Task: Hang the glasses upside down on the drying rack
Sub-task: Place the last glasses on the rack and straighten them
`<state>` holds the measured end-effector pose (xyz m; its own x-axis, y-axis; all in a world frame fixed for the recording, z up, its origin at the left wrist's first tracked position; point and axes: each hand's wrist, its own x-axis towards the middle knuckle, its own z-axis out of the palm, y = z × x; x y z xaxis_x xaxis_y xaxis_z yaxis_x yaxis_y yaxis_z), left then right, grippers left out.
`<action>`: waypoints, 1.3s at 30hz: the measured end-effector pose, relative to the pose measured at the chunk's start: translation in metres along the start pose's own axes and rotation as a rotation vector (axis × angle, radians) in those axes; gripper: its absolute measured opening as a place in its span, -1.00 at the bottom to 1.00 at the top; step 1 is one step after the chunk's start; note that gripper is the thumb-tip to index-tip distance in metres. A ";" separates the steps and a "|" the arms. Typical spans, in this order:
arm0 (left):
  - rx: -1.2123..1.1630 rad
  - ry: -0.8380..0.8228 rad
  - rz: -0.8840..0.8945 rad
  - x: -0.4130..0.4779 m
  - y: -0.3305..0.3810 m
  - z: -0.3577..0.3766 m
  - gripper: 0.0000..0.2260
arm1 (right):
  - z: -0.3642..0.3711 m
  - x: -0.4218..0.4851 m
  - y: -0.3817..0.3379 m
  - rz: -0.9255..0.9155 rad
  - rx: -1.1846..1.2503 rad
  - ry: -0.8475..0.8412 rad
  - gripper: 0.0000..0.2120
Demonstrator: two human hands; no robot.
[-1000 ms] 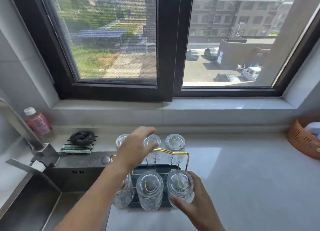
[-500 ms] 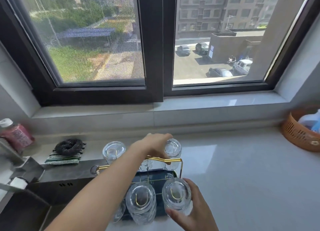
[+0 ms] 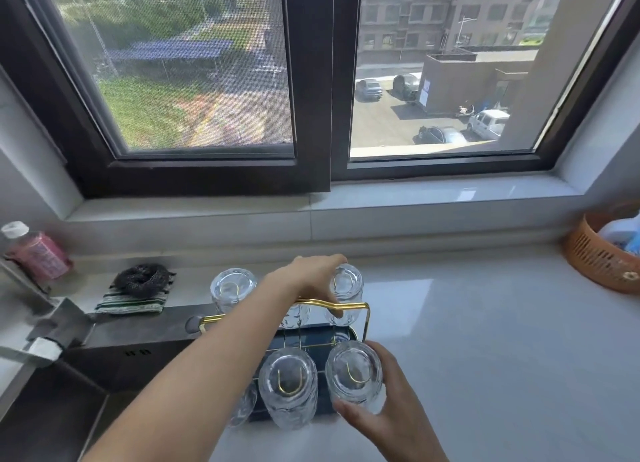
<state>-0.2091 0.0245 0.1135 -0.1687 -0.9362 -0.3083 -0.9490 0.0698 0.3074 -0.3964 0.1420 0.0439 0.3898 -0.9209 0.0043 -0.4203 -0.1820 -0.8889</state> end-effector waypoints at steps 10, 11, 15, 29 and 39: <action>-0.014 0.002 -0.005 -0.001 0.000 0.000 -0.19 | -0.003 0.000 -0.002 -0.009 0.036 0.026 -0.36; -0.013 0.000 -0.004 0.000 0.000 0.000 -0.19 | -0.004 0.001 -0.002 -0.007 0.037 0.026 -0.37; -0.012 -0.007 -0.004 0.000 0.001 0.000 -0.19 | -0.010 0.002 -0.002 -0.013 0.016 0.001 -0.38; -0.034 -0.035 -0.021 0.000 -0.001 0.001 -0.11 | -0.006 0.004 0.002 -0.011 0.019 -0.024 -0.34; -0.172 -0.041 -0.104 -0.036 -0.064 -0.026 -0.08 | -0.019 -0.005 -0.005 -0.083 -0.060 0.041 -0.10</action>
<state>-0.1356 0.0450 0.1282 -0.0862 -0.9203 -0.3816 -0.9029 -0.0898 0.4203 -0.4117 0.1415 0.0573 0.3923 -0.9148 0.0963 -0.4369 -0.2774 -0.8557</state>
